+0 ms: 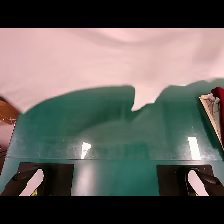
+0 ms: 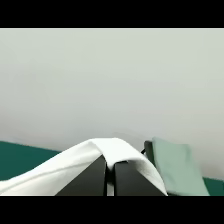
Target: Fold the shirts.
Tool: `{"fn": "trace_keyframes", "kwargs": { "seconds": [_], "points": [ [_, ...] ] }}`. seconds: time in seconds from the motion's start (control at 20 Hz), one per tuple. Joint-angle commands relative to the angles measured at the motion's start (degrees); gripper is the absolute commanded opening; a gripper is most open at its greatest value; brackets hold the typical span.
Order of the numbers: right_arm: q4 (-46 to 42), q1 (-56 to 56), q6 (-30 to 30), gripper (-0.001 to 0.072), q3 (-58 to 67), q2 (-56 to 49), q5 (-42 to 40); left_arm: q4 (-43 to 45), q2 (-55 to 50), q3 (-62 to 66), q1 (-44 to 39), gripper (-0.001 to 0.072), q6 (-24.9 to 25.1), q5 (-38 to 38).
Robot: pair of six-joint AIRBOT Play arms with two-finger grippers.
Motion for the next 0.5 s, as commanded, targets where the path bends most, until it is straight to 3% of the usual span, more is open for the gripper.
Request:
{"fn": "trace_keyframes", "kwargs": {
  "seconds": [0.0, 0.2, 0.45],
  "points": [
    [-2.6, 0.1, 0.4, 0.0015, 9.7, -2.5, 2.2, -2.9, 0.0, 4.2, 0.0, 0.0028, -0.9, 0.8],
    [-1.3, 0.1, 1.9, 0.0015, 12.2, -11.4, 11.7, -0.9, -0.2, -11.7, 0.0, 0.0028, -1.2, -2.1],
    [1.7, 3.6, 1.8, 0.0015, -7.0, -24.1, 18.3, -1.0, -7.6, -36.6, 0.0, 0.0029, -0.7, -8.3]
  ]
}}
